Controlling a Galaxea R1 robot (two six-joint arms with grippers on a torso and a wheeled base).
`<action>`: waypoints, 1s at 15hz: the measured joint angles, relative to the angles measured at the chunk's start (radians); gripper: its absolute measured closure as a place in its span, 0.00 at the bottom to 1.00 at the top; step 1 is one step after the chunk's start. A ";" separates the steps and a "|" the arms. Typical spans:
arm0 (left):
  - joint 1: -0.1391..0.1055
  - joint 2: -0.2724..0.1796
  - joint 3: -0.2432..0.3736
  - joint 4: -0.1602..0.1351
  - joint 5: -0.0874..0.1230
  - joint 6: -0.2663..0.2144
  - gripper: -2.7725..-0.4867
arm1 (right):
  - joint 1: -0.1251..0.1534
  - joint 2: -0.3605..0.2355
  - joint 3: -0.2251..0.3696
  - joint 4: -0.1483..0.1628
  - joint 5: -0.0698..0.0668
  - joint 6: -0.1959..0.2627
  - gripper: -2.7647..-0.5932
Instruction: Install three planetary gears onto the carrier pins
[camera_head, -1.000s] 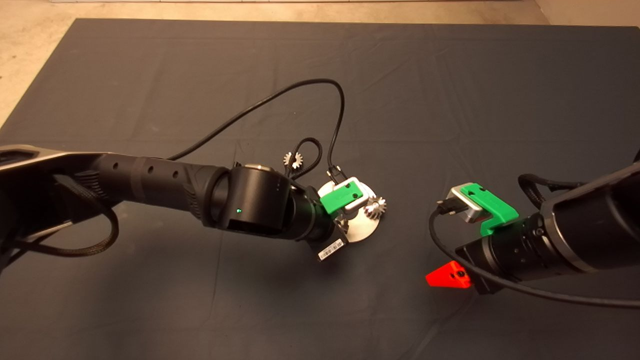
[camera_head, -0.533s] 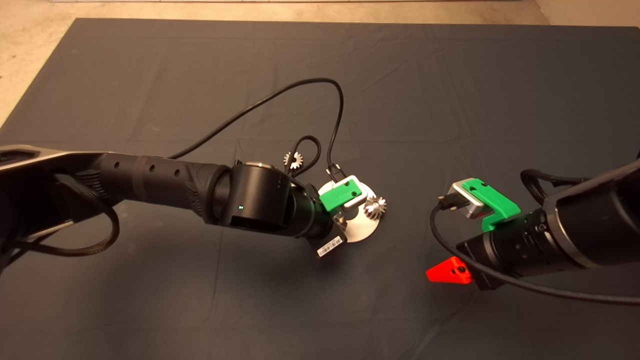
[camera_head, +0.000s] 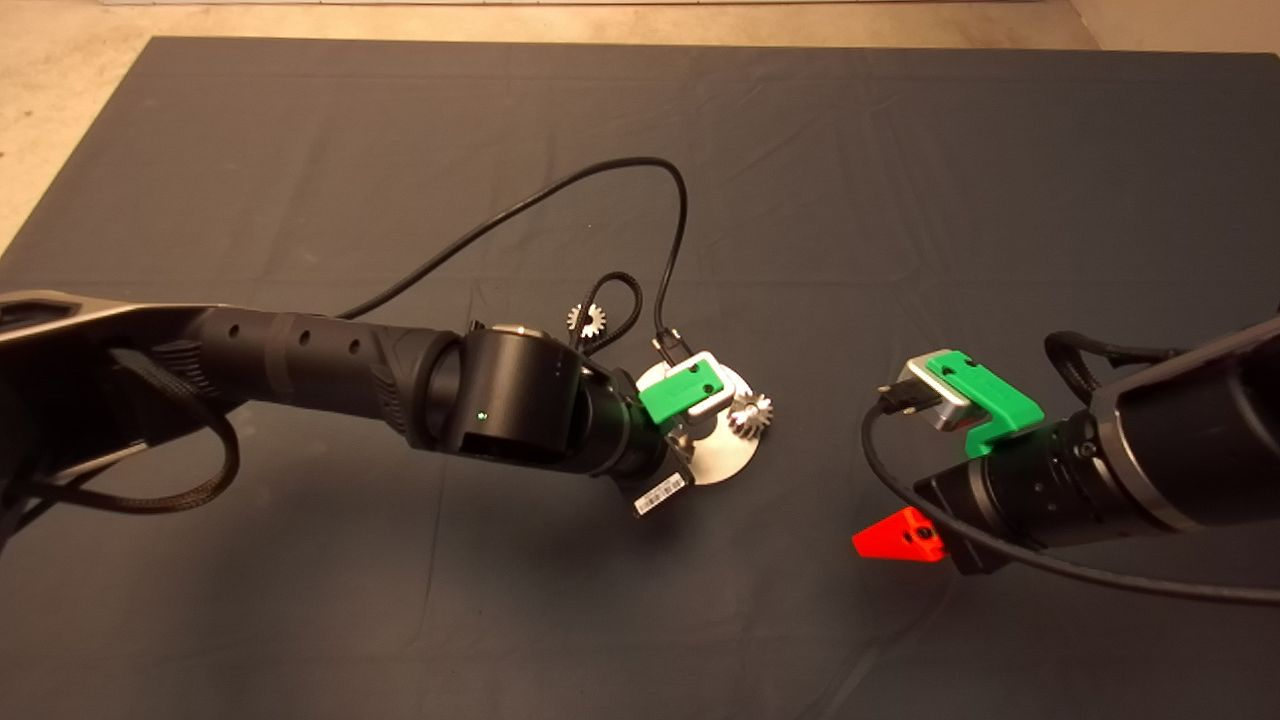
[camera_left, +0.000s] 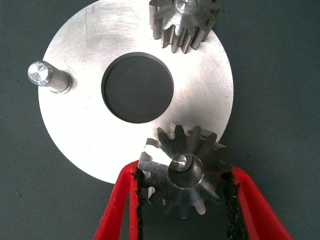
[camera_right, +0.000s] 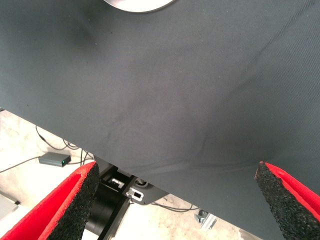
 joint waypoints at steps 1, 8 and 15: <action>0.003 0.000 0.001 0.002 0.000 0.000 0.88 | 0.000 0.000 0.000 0.000 0.000 0.000 0.20; 0.005 0.000 0.001 0.004 -0.006 0.001 0.88 | 0.002 0.000 0.000 0.000 0.000 0.000 0.20; 0.011 -0.003 0.002 0.011 -0.015 0.003 0.88 | 0.002 0.000 0.000 0.000 0.000 0.000 0.20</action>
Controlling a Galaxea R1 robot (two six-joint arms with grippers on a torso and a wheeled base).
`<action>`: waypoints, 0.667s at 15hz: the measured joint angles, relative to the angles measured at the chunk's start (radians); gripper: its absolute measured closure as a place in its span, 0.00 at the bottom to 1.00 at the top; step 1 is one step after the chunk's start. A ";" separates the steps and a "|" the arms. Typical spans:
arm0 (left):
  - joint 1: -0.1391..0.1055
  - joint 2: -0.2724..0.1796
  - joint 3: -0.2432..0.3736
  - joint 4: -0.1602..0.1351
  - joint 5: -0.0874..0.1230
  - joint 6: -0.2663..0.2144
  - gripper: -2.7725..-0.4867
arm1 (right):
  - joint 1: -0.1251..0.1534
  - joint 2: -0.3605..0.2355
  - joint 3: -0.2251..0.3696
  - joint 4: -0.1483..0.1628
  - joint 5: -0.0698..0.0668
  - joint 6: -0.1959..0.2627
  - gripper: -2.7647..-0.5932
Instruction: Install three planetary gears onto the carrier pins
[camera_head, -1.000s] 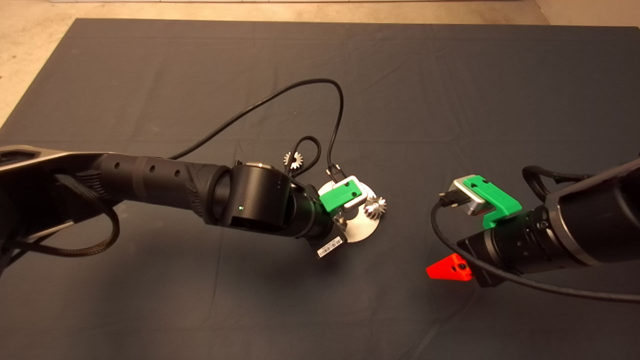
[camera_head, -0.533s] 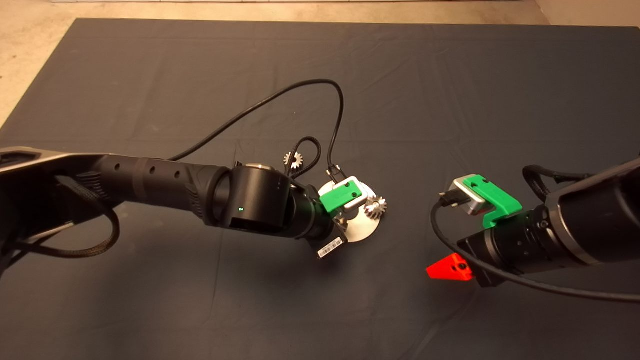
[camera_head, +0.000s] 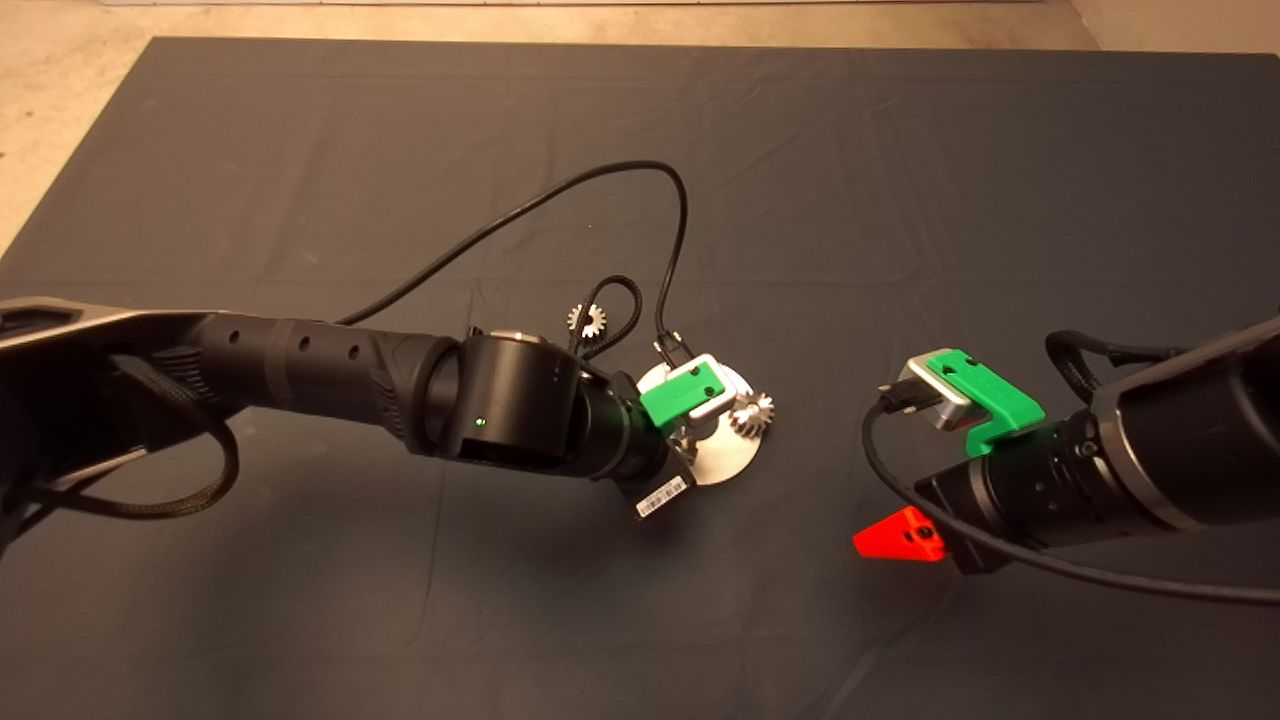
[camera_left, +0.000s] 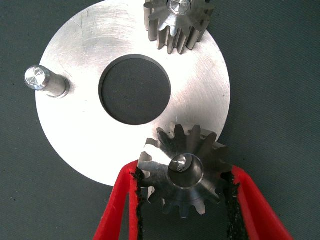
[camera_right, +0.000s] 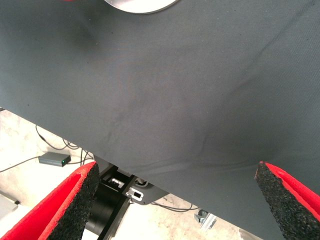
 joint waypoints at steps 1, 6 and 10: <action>0.002 0.000 0.000 0.001 0.000 0.000 0.88 | 0.000 0.000 0.000 0.000 0.000 0.000 0.20; 0.011 0.001 0.002 0.012 -0.011 0.032 0.88 | 0.000 0.000 0.000 0.000 0.000 0.000 0.20; 0.014 0.006 0.001 0.014 -0.010 0.070 0.88 | 0.003 0.000 0.000 0.000 0.000 0.000 0.20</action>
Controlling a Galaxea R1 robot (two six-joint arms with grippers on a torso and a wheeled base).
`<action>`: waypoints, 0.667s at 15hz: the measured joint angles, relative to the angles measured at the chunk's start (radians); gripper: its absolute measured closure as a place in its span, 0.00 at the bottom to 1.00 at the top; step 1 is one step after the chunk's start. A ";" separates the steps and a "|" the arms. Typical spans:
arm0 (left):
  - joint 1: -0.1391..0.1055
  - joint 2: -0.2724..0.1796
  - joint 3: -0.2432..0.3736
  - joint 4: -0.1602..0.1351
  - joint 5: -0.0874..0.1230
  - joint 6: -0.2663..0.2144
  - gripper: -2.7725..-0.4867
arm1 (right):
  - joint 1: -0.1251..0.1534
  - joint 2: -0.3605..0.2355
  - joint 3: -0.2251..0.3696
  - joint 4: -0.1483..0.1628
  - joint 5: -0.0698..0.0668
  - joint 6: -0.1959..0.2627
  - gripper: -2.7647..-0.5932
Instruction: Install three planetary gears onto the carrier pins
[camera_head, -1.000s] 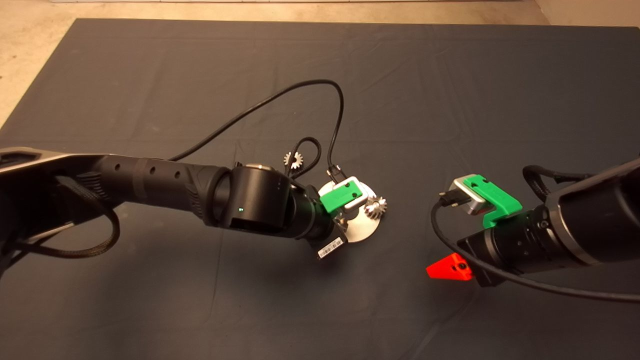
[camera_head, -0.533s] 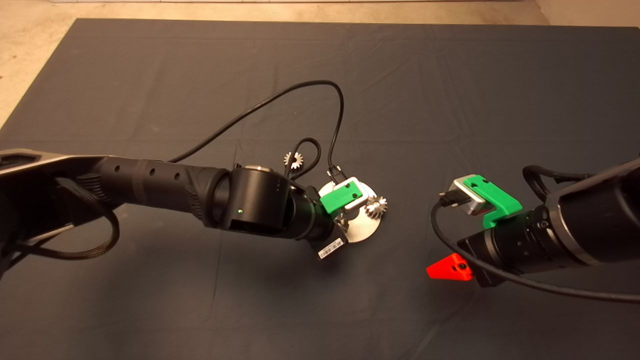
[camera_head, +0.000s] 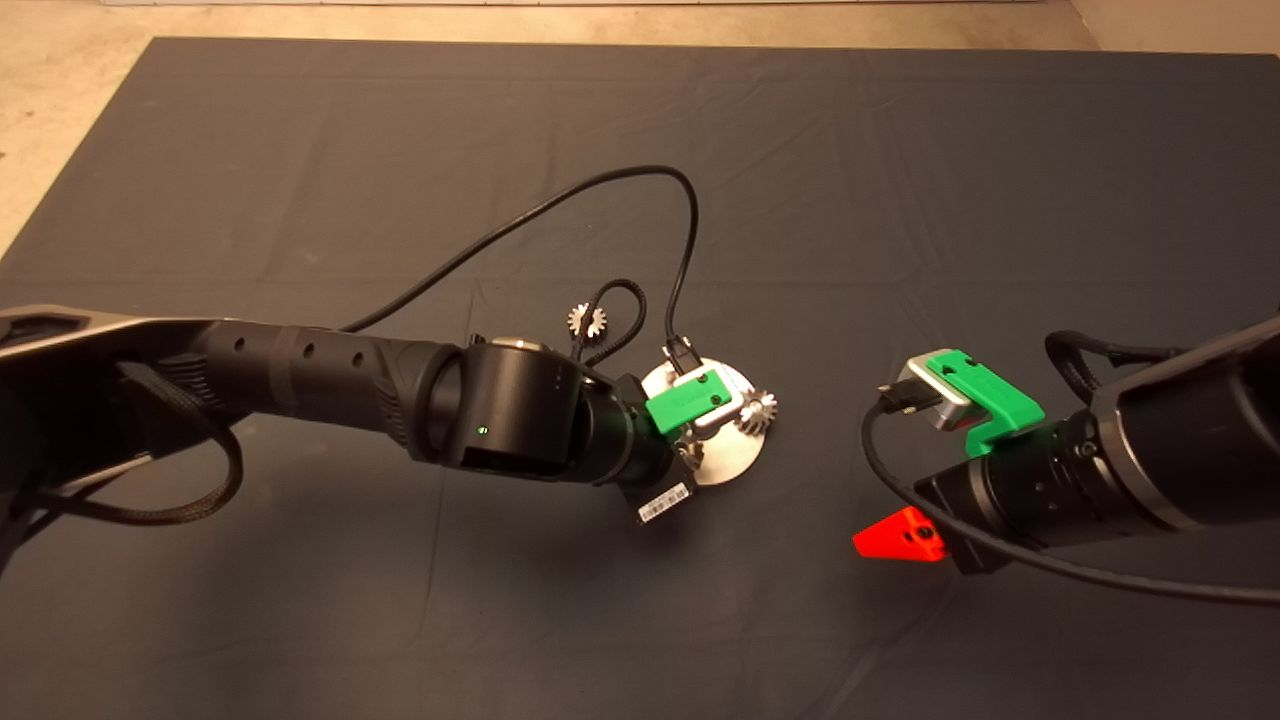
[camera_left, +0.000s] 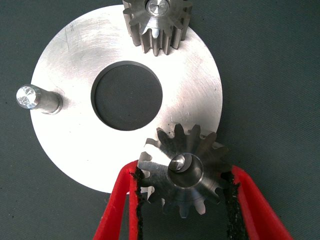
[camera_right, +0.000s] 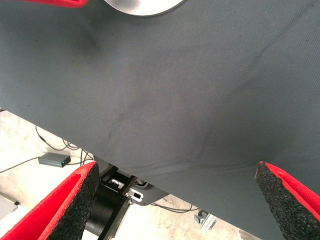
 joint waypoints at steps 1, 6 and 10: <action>0.000 0.000 0.000 0.000 0.000 0.017 0.88 | 0.003 0.000 0.000 0.000 0.000 0.000 0.20; 0.011 0.002 0.001 -0.001 0.039 0.129 0.88 | 0.008 -0.003 0.000 0.000 -0.001 0.000 0.20; 0.010 -0.001 0.007 -0.025 0.054 0.170 0.88 | 0.008 -0.002 0.000 0.000 0.000 0.000 0.20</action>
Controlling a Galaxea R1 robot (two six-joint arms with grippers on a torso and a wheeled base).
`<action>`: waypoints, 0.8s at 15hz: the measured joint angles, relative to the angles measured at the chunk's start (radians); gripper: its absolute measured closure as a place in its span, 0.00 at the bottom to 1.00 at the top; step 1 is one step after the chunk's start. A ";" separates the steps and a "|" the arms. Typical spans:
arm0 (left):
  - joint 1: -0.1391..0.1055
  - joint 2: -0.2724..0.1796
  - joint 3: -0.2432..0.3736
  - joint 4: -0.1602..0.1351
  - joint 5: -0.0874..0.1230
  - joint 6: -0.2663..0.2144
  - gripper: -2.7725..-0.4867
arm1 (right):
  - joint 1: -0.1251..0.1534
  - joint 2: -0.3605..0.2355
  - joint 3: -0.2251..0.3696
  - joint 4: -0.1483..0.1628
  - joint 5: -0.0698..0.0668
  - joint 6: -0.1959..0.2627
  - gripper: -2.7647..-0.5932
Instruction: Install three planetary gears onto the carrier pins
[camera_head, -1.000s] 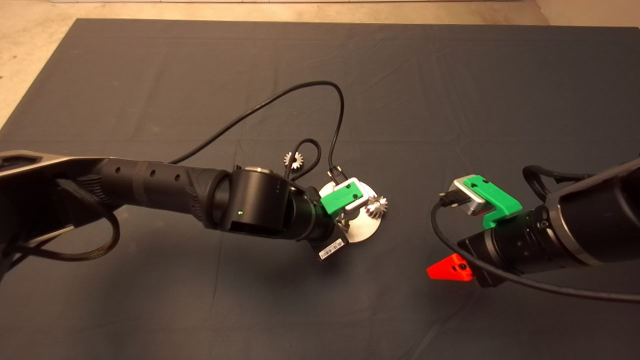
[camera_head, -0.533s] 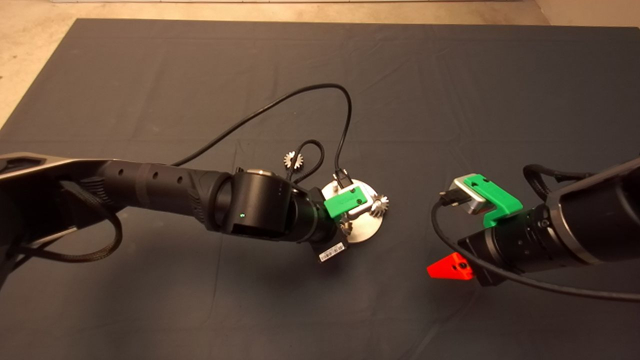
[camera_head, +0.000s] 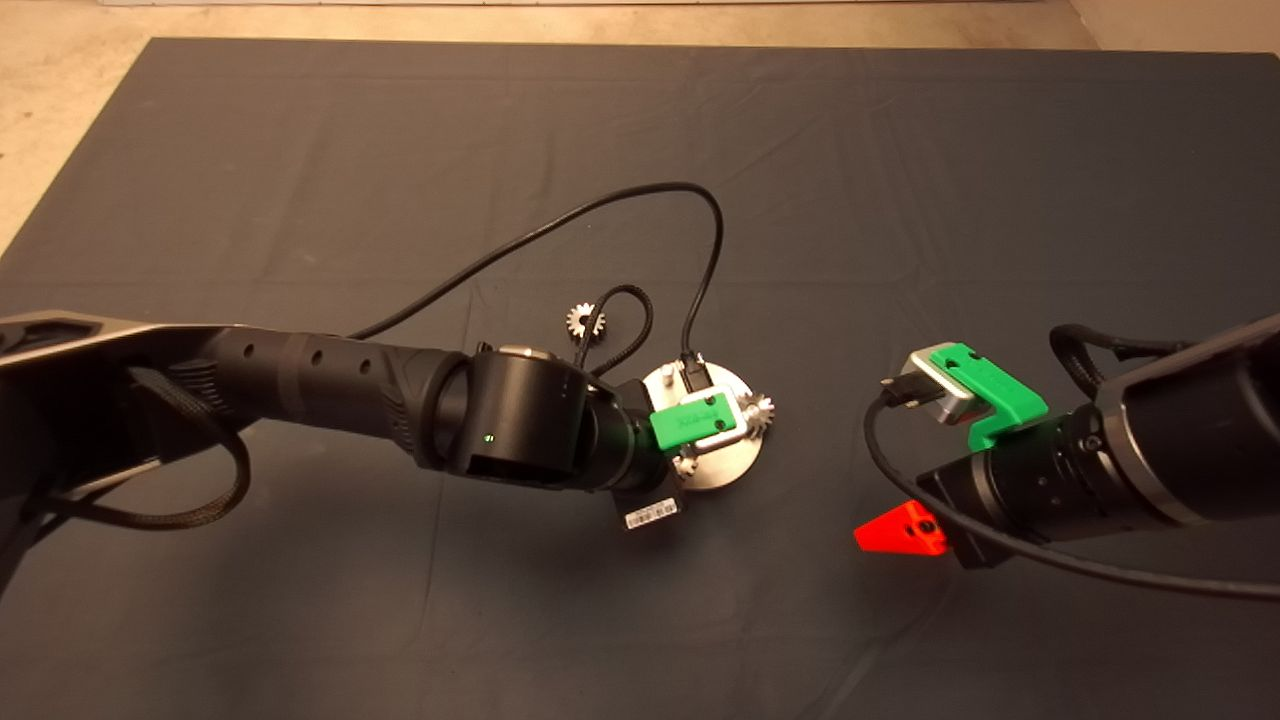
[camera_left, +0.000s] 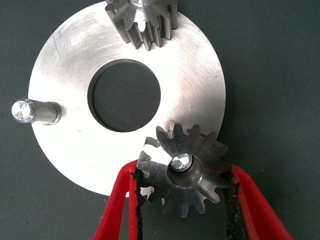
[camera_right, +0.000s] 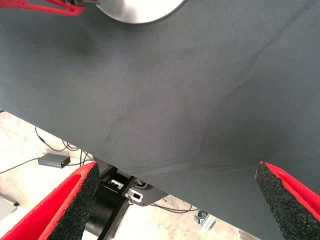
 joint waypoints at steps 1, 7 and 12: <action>0.000 0.000 0.000 -0.001 0.000 0.003 0.88 | 0.000 0.000 0.000 0.000 0.001 0.000 0.20; -0.005 0.000 0.000 -0.032 0.004 0.009 0.88 | 0.000 0.000 0.000 0.000 0.000 0.000 0.20; -0.005 0.000 0.001 -0.038 0.006 0.011 0.86 | 0.000 0.000 0.000 0.000 0.000 0.000 0.20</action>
